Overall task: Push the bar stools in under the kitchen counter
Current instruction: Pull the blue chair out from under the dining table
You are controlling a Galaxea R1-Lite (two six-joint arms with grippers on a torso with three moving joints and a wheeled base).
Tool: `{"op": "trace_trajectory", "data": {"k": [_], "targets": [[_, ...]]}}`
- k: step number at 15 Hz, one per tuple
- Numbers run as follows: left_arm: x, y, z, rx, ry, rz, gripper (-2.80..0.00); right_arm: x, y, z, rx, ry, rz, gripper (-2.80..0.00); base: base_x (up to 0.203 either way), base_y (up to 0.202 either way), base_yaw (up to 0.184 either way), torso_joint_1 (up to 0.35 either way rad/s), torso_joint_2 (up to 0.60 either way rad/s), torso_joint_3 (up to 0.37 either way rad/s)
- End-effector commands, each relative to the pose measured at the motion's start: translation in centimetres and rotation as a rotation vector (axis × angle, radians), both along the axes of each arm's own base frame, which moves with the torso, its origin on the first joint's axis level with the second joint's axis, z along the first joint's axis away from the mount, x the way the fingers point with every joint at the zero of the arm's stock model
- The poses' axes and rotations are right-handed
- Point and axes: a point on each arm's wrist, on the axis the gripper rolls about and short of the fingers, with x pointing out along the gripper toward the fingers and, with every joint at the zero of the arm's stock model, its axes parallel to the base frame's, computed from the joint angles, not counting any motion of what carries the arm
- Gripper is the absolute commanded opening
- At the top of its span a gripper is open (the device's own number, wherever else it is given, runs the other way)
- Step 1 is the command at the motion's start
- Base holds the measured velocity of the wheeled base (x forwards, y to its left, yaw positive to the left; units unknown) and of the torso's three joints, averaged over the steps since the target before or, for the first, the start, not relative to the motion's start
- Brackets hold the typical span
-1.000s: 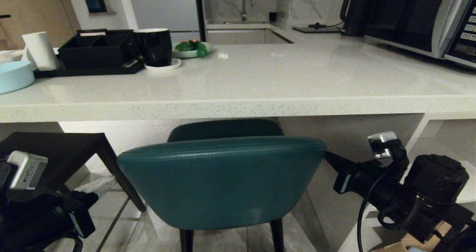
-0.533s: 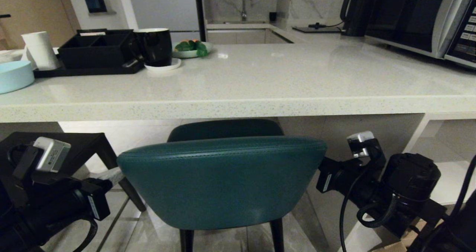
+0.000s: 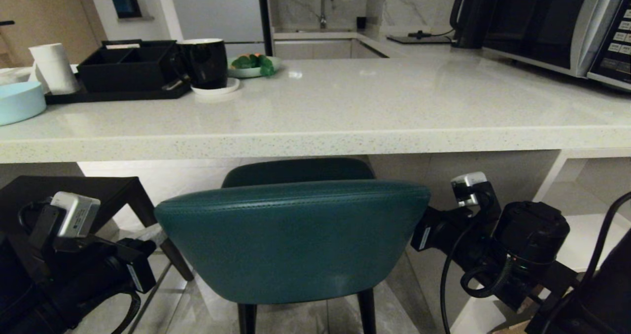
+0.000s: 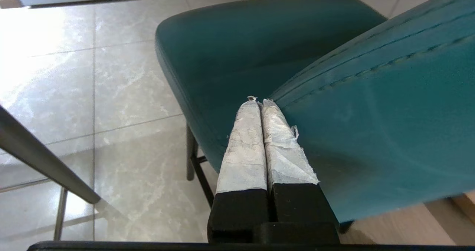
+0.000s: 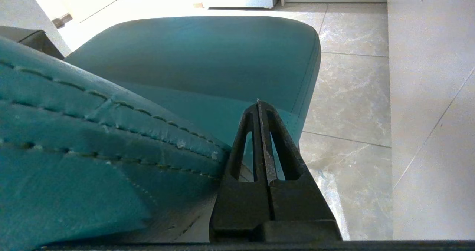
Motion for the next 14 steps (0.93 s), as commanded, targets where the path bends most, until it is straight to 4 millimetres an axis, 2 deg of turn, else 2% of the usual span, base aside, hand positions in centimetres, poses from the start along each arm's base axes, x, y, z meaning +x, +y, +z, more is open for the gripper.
{"op": "trace_trajectory", "data": {"k": [1,7,10,11,14], "targets": [[0.2,-0.2,-0.9,0.005,0.029,-0.006,-2.80,-0.1,0.0,0.0,0.002,0.000,0.008,-2.80,0.000,0.000,0.000,0.000,0.00,0.000],[-0.9,-0.7,-1.5,0.008,0.060,-0.045,-2.80,-1.0,0.8,-0.1,-0.003,0.007,-0.011,-2.80,0.000,0.000,0.000,0.000,0.00,0.000],[-1.6,-0.3,-1.0,-0.012,0.031,-0.026,-2.80,-1.9,0.1,0.1,-0.007,0.015,-0.016,-2.80,0.000,0.000,0.000,0.000,0.00,0.000],[-1.7,0.3,-1.1,-0.027,0.044,0.010,-2.80,-2.0,-0.4,-0.3,-0.018,0.035,-0.029,-2.80,0.000,0.000,0.000,0.000,0.00,0.000],[-0.4,0.9,-3.4,-0.014,0.174,0.067,-2.80,-2.2,-2.0,-3.0,-0.055,0.162,-0.071,-2.80,0.000,0.000,0.000,0.000,0.00,0.000]]}}
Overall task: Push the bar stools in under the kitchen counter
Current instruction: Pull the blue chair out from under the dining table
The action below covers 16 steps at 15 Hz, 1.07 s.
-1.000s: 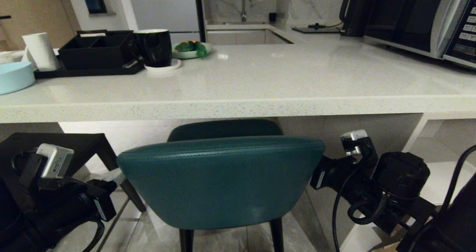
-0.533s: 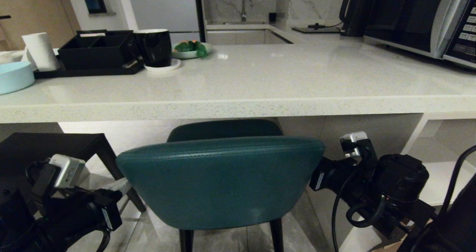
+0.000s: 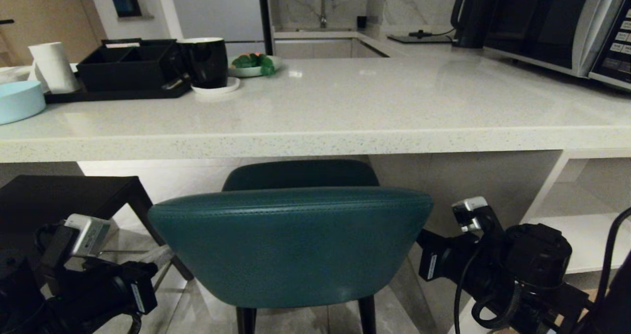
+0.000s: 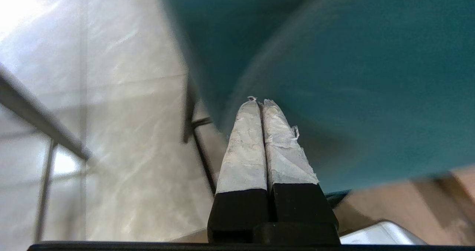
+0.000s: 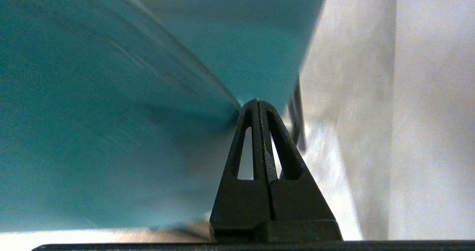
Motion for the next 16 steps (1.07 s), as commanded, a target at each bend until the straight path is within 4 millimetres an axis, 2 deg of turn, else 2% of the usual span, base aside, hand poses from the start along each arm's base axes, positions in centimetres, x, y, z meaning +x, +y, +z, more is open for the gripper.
{"op": "trace_trajectory", "data": {"k": [1,3,5,6,9,10,13,16], "targets": [[0.9,0.3,-1.7,0.012,0.081,0.029,-2.80,0.1,-0.4,-1.0,0.003,0.041,-0.028,-2.80,0.000,0.000,0.000,0.000,0.00,0.000],[2.3,0.4,-3.0,0.015,0.108,0.045,-2.80,0.4,-0.3,-1.9,-0.009,0.071,-0.036,-2.80,0.000,0.000,0.000,0.000,0.00,0.000],[3.6,0.8,-4.8,0.022,0.156,0.072,-2.80,1.8,-0.4,-1.8,0.011,0.050,-0.069,-2.80,0.000,0.000,0.000,0.000,0.00,0.000],[4.1,1.3,-5.0,0.018,0.154,0.095,-2.80,2.8,-0.8,-1.6,0.023,0.032,-0.096,-2.80,0.000,0.000,0.000,0.000,0.00,0.000],[5.4,3.7,-4.1,-0.015,0.079,0.140,-2.80,5.5,-1.5,-1.7,0.044,-0.006,-0.157,-2.80,0.000,0.000,0.000,0.000,0.00,0.000],[6.5,4.1,-3.5,-0.018,0.034,0.140,-2.80,6.5,-1.6,-1.7,0.052,-0.023,-0.173,-2.80,0.000,0.000,0.000,0.000,0.00,0.000],[9.3,4.3,-2.2,-0.021,-0.076,0.130,-2.80,8.6,-1.2,-2.0,0.069,-0.055,-0.188,-2.80,0.000,0.000,0.000,0.000,0.00,0.000],[12.1,3.1,-2.4,-0.018,-0.111,0.096,-2.80,11.1,-0.9,-2.2,0.091,-0.058,-0.218,-2.80,0.000,0.000,0.000,0.000,0.00,0.000]]}}
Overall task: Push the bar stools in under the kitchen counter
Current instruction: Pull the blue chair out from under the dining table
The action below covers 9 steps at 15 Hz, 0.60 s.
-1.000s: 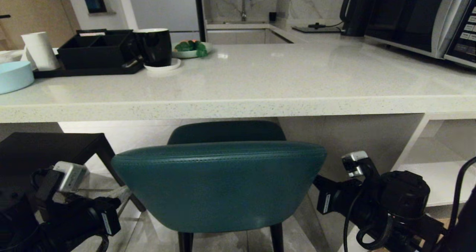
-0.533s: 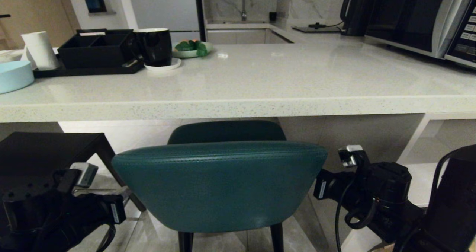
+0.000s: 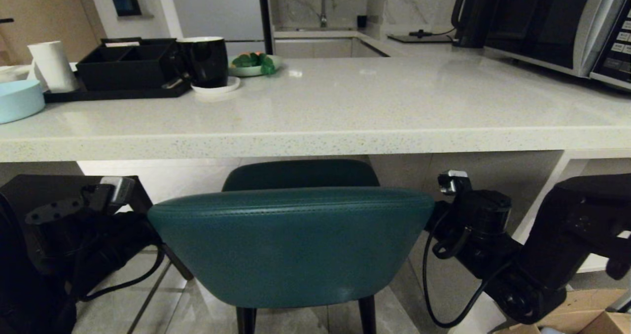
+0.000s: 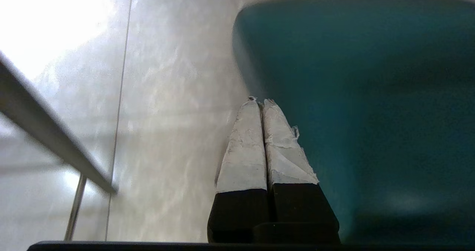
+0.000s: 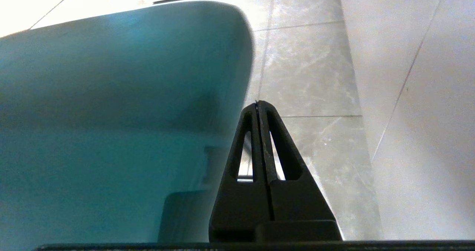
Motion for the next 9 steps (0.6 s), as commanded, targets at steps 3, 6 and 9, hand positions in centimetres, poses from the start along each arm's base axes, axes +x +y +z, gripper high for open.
{"op": "trace_trajectory", "data": {"k": [3,6,9], "targets": [[3.0,-3.1,1.1,0.004,-0.100,0.007,-2.80,3.2,0.9,0.9,0.028,-0.029,-0.028,-2.80,0.000,0.000,0.000,0.000,0.00,0.000],[3.2,-4.6,2.0,-0.003,-0.141,0.007,-2.80,4.1,1.5,2.3,0.033,-0.041,-0.043,-2.80,0.000,0.000,0.000,0.000,0.00,0.000],[2.0,-4.4,1.4,0.006,-0.100,0.007,-2.80,2.8,2.9,3.1,0.051,-0.044,-0.021,-2.80,0.000,0.000,0.000,0.000,0.00,0.000]]}}
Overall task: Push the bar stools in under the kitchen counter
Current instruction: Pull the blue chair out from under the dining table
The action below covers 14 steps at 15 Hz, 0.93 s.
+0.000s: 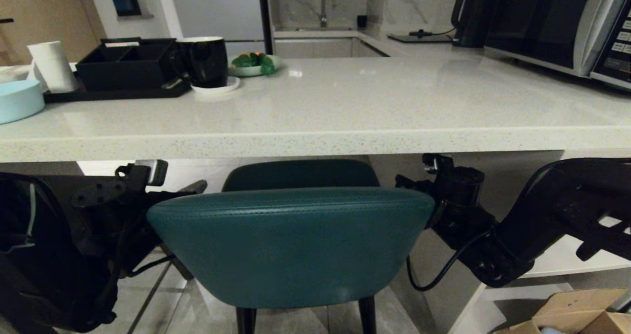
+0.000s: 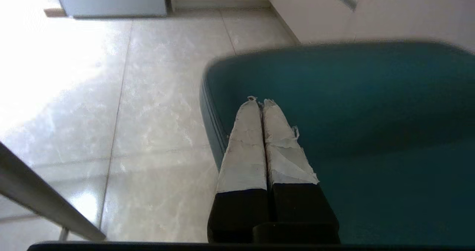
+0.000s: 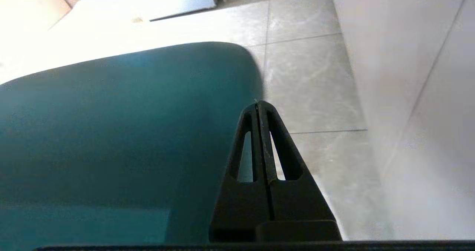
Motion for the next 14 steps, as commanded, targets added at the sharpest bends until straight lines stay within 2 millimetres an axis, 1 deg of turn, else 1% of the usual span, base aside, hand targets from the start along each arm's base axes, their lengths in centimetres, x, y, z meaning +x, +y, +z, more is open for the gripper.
{"op": "trace_trajectory", "data": {"k": [1,2,4,8,14], "targets": [[-0.9,-0.2,0.1,0.005,0.004,-0.012,-2.80,-1.2,0.8,1.2,0.017,-0.023,0.027,-2.80,0.000,0.000,0.000,0.000,0.00,0.000],[-1.5,-0.6,0.1,0.014,0.010,-0.024,-2.80,-1.8,1.0,1.4,0.016,-0.017,0.036,-2.80,0.000,0.000,0.000,0.000,0.00,0.000],[-2.5,-0.6,0.3,0.022,0.016,-0.031,-2.80,-2.8,0.7,1.1,0.005,0.008,0.041,-2.80,0.000,0.000,0.000,0.000,0.00,0.000],[-3.6,-0.7,-0.2,0.041,0.048,-0.040,-2.80,-4.0,0.1,1.9,0.006,0.007,0.039,-2.80,0.000,0.000,0.000,0.000,0.00,0.000],[-3.7,-0.8,-0.4,0.042,0.057,-0.043,-2.80,-5.6,-0.4,2.1,-0.004,0.026,0.045,-2.80,0.000,0.000,0.000,0.000,0.00,0.000]]}}
